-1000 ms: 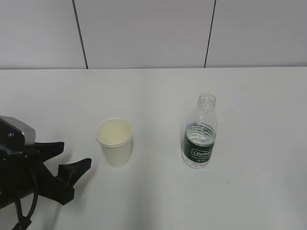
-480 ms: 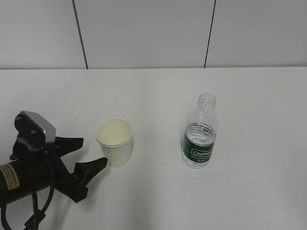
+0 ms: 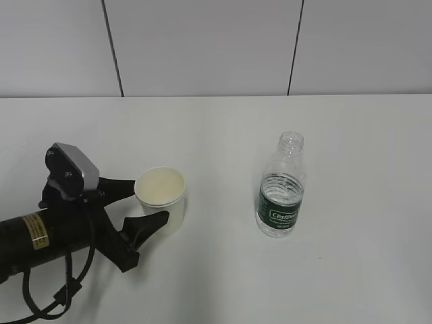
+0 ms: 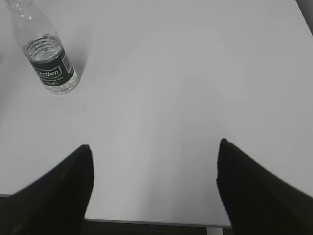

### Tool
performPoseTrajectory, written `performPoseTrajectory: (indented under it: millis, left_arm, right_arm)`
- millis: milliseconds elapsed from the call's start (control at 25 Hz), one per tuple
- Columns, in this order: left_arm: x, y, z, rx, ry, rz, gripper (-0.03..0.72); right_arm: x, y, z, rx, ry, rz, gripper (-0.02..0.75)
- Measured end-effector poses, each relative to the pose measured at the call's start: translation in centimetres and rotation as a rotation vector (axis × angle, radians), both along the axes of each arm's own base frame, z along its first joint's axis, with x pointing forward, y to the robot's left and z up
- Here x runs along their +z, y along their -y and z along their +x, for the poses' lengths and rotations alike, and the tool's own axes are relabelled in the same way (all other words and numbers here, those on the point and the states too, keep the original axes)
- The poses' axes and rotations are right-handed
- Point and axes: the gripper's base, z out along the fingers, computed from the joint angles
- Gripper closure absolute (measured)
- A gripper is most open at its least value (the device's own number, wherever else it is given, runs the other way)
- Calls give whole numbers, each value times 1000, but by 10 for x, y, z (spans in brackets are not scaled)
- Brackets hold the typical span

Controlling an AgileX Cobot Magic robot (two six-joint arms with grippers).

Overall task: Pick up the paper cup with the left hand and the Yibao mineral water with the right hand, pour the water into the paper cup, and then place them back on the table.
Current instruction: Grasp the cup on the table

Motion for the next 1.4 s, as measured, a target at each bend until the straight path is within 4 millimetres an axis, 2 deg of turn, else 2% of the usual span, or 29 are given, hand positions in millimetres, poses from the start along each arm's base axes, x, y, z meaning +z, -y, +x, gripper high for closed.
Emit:
performPoseTrajectory:
  millis: [320, 640, 920, 1160, 1400]
  left_arm:
    - [-8, 8, 15, -42, 11, 4, 132]
    - [-20, 9, 16, -45, -21, 14, 132]
    - [-16, 13, 27, -51, 16, 3, 132]
    - [-17, 19, 28, -67, 23, 1, 132]
    - [-29, 19, 26, -71, -17, 14, 132]
  right_arm:
    - [0, 0, 0, 0, 0, 0, 161]
    - [0, 0, 0, 0, 0, 0, 161]
    - [0, 0, 0, 0, 0, 0, 161]
    - [0, 0, 0, 0, 0, 0, 161]
    - [0, 0, 0, 0, 0, 0, 161]
